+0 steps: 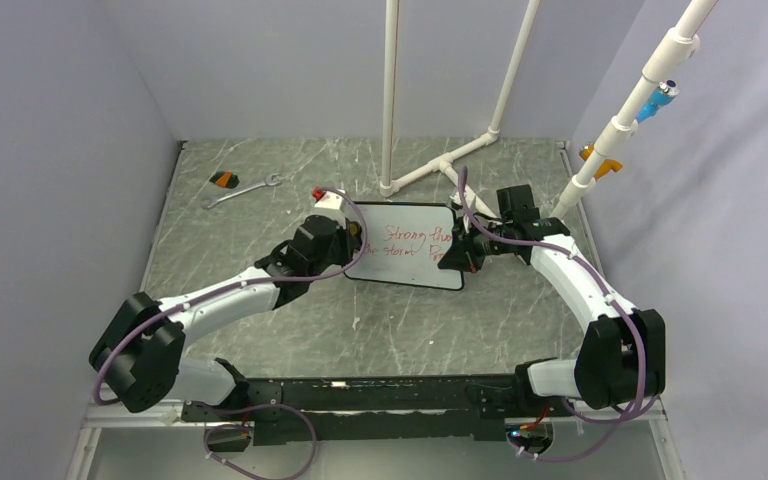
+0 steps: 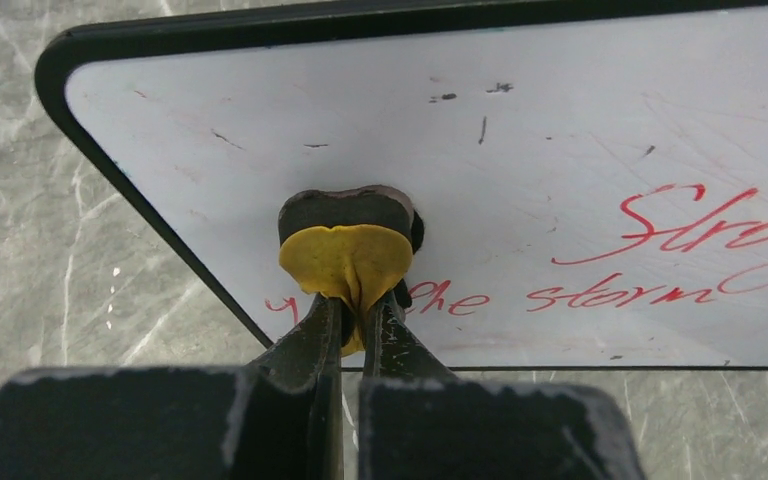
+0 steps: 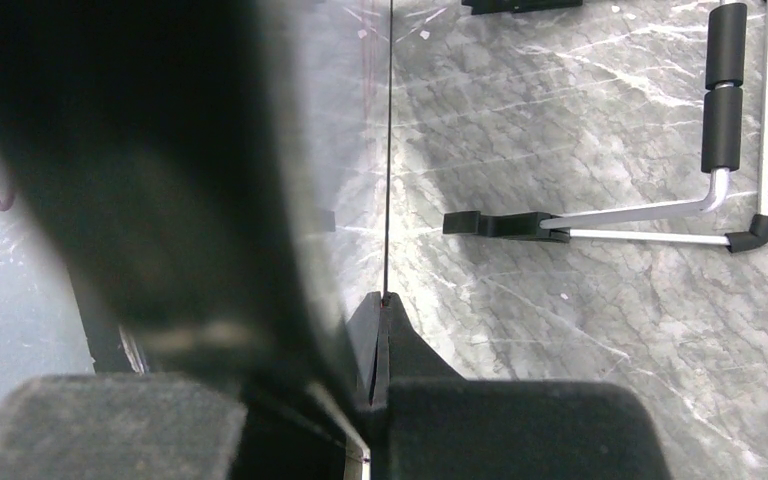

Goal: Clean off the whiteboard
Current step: Erase the whiteboard at the center of the board.

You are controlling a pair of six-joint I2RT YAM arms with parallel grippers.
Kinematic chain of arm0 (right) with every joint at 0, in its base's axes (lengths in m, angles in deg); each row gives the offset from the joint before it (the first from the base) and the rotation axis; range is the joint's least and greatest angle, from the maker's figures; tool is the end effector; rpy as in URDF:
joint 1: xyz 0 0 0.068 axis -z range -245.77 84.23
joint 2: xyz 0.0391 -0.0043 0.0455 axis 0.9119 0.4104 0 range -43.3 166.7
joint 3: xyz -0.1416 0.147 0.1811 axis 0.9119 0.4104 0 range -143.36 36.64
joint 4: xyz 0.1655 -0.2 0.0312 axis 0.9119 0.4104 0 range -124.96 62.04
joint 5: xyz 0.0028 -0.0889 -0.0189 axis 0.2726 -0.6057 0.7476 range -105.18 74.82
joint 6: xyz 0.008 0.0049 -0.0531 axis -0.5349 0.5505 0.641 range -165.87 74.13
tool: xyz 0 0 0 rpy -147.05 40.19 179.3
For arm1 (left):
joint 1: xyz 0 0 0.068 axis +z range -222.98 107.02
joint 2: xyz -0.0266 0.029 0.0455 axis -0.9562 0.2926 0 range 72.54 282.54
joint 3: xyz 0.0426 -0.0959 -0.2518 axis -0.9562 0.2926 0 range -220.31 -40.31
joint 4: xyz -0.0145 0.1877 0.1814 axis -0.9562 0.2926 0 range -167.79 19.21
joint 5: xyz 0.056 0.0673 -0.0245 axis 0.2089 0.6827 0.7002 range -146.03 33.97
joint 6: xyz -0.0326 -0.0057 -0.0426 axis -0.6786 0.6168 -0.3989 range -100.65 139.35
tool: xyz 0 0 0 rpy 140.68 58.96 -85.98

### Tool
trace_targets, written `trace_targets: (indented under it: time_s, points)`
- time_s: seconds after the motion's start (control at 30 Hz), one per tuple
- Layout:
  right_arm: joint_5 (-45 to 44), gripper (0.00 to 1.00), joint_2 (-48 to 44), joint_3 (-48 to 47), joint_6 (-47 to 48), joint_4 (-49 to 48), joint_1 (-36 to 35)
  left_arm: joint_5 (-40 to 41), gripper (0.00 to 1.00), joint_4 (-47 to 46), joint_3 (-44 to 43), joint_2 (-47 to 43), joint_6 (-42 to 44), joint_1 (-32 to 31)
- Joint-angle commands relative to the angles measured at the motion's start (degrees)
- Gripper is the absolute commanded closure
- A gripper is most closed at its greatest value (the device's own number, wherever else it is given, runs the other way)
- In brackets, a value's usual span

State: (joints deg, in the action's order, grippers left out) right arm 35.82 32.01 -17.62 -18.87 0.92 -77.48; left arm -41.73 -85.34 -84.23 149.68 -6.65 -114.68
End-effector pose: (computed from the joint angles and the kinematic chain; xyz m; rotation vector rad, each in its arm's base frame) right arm 0.2449 0.0790 0.2561 -1.0631 2.0496 0.9904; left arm 0.2275 -0.1909 0.2398 0.1188 2.0364 -0.5004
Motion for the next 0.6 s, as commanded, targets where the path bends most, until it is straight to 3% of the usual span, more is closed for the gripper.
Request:
trace_targets:
  time_s: [0.0,0.13,0.23,0.43,0.57]
  points:
    - [1.9,1.0,-1.1,1.0,4.1,6.2,-1.7,-12.6,1.0,-10.7,0.5,-1.4,2.6,-1.4]
    - [1.8,1.0,-0.2,0.8,4.5,6.5,-1.8,-15.3,1.0,-14.0,0.0,-1.2,3.4,-4.6]
    - [2.1,1.0,-0.7,1.1,4.8,6.6,-1.7,-10.8,1.0,-13.9,1.0,-1.7,3.0,-4.5]
    - [2.3,1.0,-0.8,1.0,5.0,6.7,-1.3,-2.7,1.0,-11.6,5.7,-5.5,-0.4,0.0]
    - [2.3,1.0,-0.8,1.1,4.9,6.7,-1.3,-2.6,1.0,-13.5,8.7,-6.5,-2.0,3.0]
